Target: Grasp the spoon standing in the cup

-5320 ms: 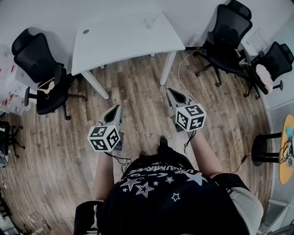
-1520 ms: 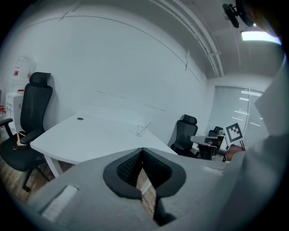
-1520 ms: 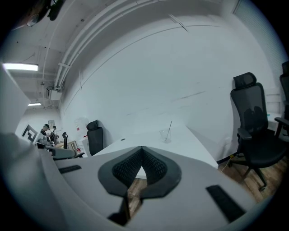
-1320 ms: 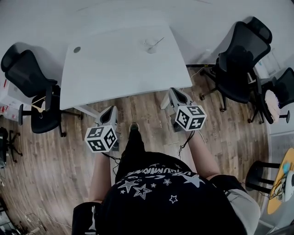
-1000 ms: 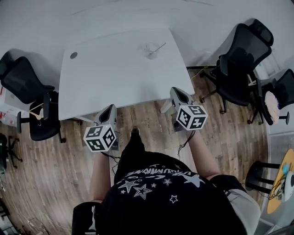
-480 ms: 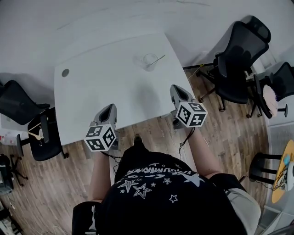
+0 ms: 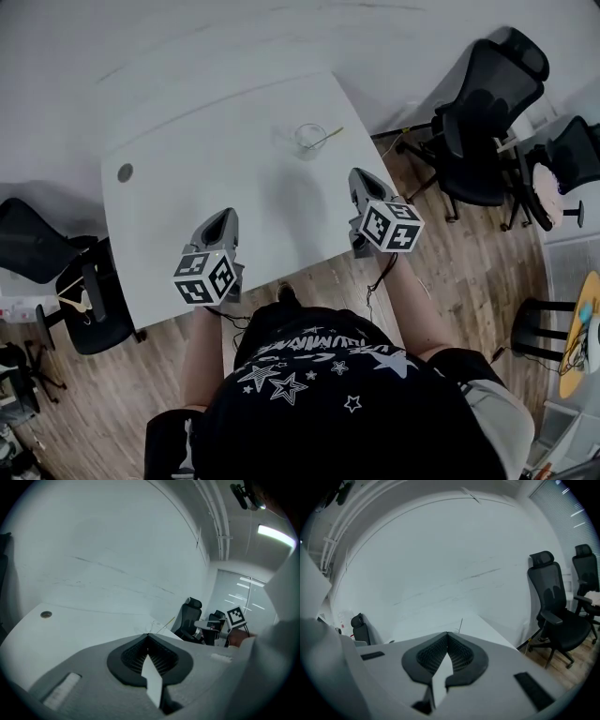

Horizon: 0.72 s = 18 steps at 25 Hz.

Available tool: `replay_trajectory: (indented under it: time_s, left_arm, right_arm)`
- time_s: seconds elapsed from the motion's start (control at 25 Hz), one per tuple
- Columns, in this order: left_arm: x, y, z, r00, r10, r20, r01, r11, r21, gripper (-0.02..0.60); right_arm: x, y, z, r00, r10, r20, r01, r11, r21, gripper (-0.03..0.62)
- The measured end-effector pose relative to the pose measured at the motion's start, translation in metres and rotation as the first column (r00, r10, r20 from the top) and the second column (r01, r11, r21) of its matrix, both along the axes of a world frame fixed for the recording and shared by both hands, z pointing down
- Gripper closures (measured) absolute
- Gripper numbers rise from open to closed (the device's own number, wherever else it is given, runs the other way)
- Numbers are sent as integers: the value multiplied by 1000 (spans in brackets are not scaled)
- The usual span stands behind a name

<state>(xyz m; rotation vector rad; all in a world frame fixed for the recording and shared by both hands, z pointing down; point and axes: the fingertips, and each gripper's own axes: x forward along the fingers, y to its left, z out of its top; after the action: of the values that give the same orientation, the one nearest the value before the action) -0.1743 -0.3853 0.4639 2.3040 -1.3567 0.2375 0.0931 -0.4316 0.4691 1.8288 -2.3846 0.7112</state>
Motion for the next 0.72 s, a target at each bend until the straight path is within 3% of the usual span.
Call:
replay_trajectory:
  time_s: [0.56, 0.72]
  left_arm:
    - [-14, -52, 12, 999, 35, -12, -36, 999, -14, 574]
    - [-16, -59, 21, 999, 40, -13, -40, 999, -30, 574]
  right_arm:
    - [-13, -62, 23, 997, 69, 17, -69, 997, -41, 583]
    - [-13, -77, 34, 996, 81, 36, -78, 995, -62, 548]
